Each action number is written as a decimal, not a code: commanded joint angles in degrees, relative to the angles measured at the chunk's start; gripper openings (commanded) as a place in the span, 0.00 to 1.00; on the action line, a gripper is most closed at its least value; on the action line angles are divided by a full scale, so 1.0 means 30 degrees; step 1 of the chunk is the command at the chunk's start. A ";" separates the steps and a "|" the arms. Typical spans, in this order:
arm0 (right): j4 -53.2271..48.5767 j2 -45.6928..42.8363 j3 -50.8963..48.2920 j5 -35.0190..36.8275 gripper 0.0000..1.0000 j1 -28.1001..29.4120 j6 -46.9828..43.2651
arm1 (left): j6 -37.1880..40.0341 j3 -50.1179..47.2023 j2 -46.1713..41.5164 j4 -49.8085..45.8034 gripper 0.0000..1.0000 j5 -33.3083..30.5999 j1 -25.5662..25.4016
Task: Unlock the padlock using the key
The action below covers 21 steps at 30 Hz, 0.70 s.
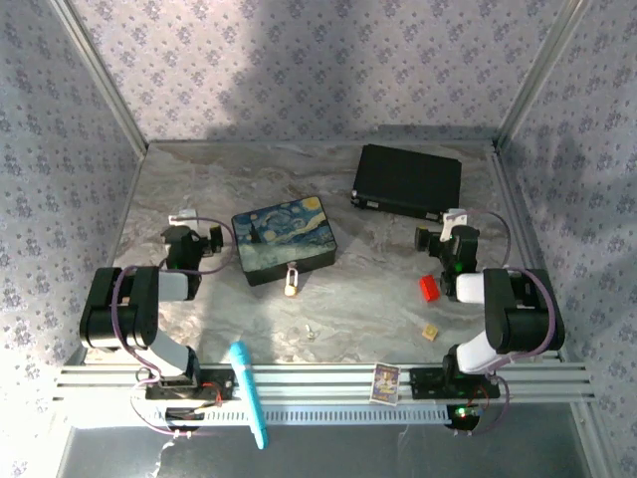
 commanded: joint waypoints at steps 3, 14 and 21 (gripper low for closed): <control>-0.0048 0.0066 0.0386 -0.0115 0.99 -0.0075 -0.0240 | 0.0136 0.0205 -0.0100 0.0636 1.00 0.0521 0.0129; -0.0048 0.0065 0.0394 -0.0109 0.99 -0.0094 -0.0238 | 0.0119 0.0209 -0.0096 0.0647 1.00 0.0517 0.0124; -0.0048 0.0069 0.0379 -0.0103 0.99 -0.0090 -0.0239 | 0.0138 0.0213 -0.0104 0.0643 1.00 0.0531 0.0142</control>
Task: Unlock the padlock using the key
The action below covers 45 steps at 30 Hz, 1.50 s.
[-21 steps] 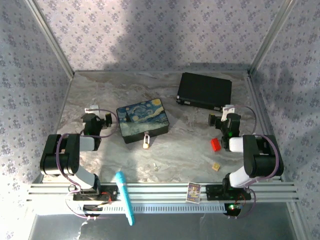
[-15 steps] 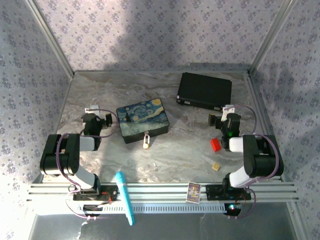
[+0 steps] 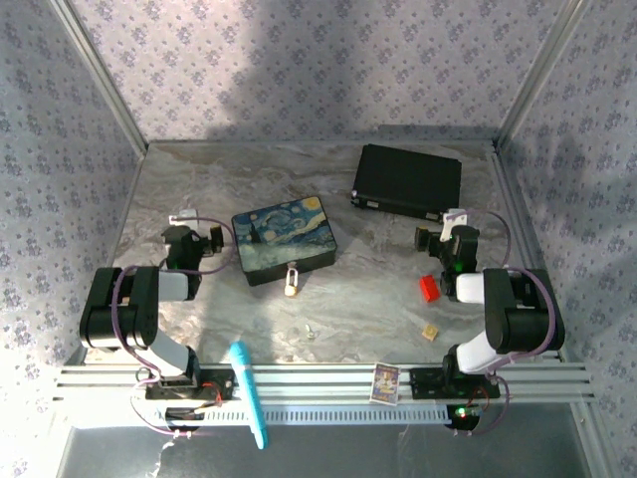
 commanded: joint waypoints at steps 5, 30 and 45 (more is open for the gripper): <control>-0.0048 0.0062 0.0379 -0.0106 0.99 -0.0096 -0.0245 | 0.0138 0.0205 -0.0084 0.0611 1.00 0.0451 0.0143; -1.1116 -0.6129 0.3920 0.0044 0.99 0.0257 0.1229 | -0.5471 0.1794 -0.9489 -1.0316 1.00 -0.0748 0.0486; -2.0922 -0.9123 0.6527 -0.6497 0.92 0.2819 0.7018 | -1.4607 0.2842 -1.3927 -2.0113 1.00 1.1298 -0.1046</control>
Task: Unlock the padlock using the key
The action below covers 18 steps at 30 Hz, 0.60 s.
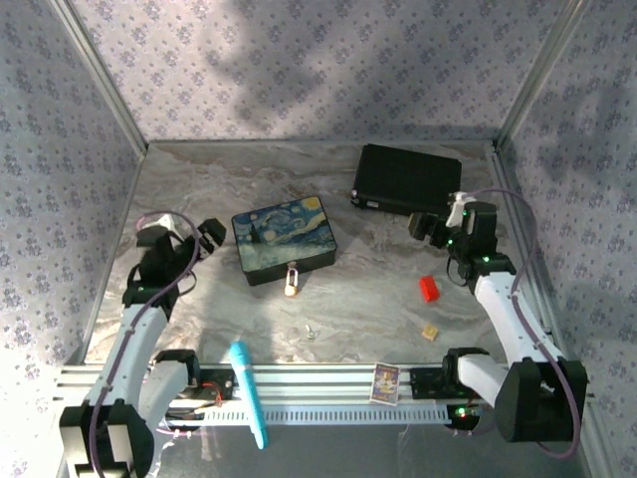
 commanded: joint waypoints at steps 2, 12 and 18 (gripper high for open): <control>-0.3366 -0.0009 0.0637 -0.0177 0.92 0.3606 0.1390 | -0.2849 -0.0029 -0.0709 -0.2626 1.00 0.3175 -0.2229; -0.3473 0.0425 -0.0145 0.4479 0.86 1.3269 0.5088 | -0.5405 -0.1497 -0.2339 -0.2658 1.00 -0.1373 -1.0748; -0.3133 0.3265 0.0461 0.7193 0.68 1.8183 0.7915 | -0.6248 -0.1692 -0.1110 -0.2049 0.98 -0.3063 -1.3871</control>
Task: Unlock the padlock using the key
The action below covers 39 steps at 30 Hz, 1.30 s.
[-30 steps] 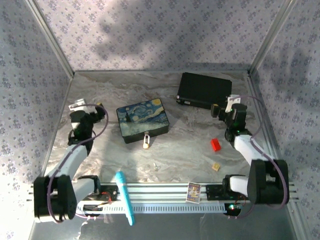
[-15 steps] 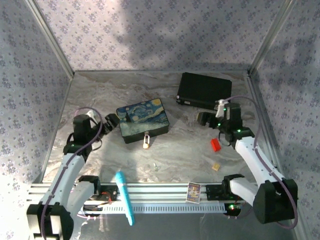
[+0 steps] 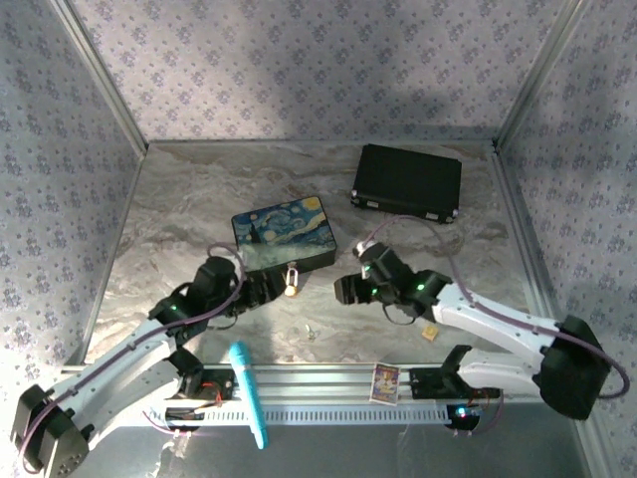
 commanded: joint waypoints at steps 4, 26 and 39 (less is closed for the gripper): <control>0.0825 0.3317 0.1112 0.3066 0.63 0.3729 0.3454 | -0.1556 -0.0359 0.1026 0.1776 0.95 -0.1642 -0.1862; 0.0868 0.9441 0.3621 0.3330 0.40 0.7726 0.5873 | -0.1538 -0.1339 0.0476 0.0487 0.92 -0.3251 -0.2764; -0.1519 1.1055 0.4838 0.5136 0.30 0.9073 0.6330 | -0.2160 -0.1808 0.0271 0.0510 0.93 -0.3771 -0.2753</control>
